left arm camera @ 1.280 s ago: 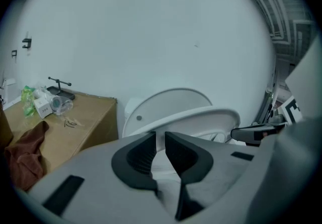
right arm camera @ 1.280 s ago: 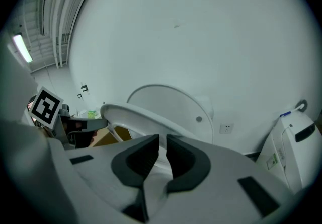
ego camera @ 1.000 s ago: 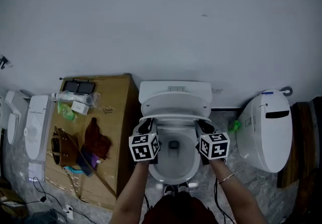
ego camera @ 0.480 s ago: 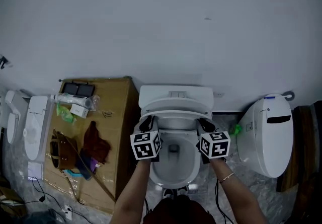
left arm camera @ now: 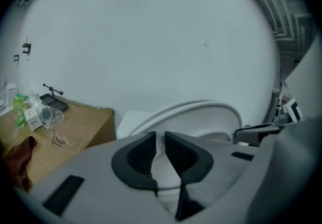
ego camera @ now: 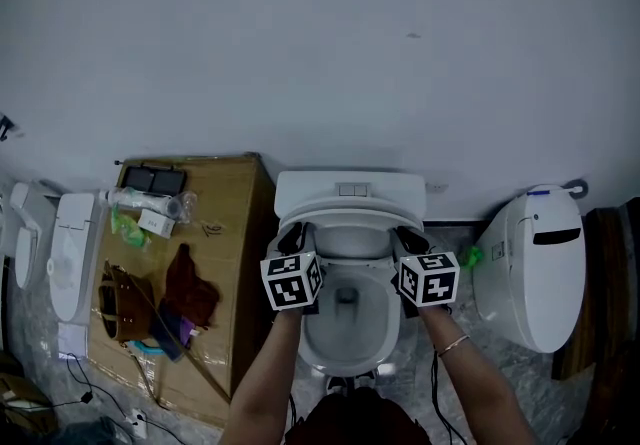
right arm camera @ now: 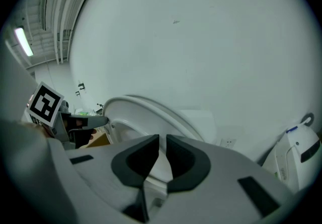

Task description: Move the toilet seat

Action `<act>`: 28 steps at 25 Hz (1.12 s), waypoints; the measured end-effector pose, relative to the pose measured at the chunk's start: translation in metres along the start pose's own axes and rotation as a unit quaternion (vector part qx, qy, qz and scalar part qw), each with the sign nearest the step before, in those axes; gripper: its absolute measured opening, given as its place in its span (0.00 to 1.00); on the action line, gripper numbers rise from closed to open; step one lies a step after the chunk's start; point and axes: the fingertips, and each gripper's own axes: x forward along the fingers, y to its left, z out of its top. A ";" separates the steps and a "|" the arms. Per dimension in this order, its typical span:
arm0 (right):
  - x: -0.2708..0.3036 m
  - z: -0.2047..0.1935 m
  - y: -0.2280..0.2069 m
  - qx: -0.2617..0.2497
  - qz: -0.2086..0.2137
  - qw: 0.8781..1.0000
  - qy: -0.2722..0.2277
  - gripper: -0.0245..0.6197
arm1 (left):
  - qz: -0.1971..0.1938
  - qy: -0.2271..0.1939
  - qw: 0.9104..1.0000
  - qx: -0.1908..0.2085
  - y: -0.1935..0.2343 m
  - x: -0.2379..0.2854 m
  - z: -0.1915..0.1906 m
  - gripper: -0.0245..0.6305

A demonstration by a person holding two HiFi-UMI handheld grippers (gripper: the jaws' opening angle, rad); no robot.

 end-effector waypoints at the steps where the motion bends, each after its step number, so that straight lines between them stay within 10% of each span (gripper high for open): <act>1: 0.001 0.001 -0.001 0.000 0.000 1.000 0.000 0.12 | 0.001 -0.001 1.000 -0.002 0.000 0.001 0.000 0.15; 28: -0.029 0.003 0.016 0.015 0.016 0.999 -0.029 0.12 | 0.009 -0.040 0.999 0.014 -0.007 -0.034 0.011 0.13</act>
